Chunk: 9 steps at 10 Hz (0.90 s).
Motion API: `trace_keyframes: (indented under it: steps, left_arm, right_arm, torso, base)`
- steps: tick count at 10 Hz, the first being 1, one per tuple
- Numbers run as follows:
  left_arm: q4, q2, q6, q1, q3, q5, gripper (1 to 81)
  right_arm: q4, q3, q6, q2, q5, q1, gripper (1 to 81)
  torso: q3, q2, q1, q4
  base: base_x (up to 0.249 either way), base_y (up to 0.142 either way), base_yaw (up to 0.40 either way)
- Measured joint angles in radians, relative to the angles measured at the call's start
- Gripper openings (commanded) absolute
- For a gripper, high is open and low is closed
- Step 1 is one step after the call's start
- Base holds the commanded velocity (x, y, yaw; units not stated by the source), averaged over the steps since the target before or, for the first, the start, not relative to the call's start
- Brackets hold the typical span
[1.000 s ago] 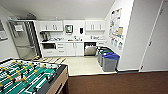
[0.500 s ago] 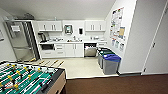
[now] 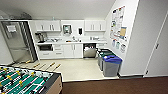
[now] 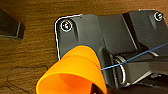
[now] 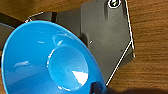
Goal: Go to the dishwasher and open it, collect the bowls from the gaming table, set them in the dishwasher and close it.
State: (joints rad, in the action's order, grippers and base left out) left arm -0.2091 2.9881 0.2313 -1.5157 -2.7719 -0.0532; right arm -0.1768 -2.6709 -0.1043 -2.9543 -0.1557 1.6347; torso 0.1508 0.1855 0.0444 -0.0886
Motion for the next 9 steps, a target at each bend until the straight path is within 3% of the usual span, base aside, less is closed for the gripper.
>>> trace_keyframes:
  steps: [9]
  left_arm:
    - [0.000, 0.001, 0.000, 0.000, 0.000, -0.001, 1.0]
  right_arm:
    - [0.000, -0.001, 0.000, 0.003, -0.001, 0.002, 1.0]
  torso:
    - [0.000, 0.000, 0.000, 0.000]
  base:
    - [0.251, 0.000, 0.000]
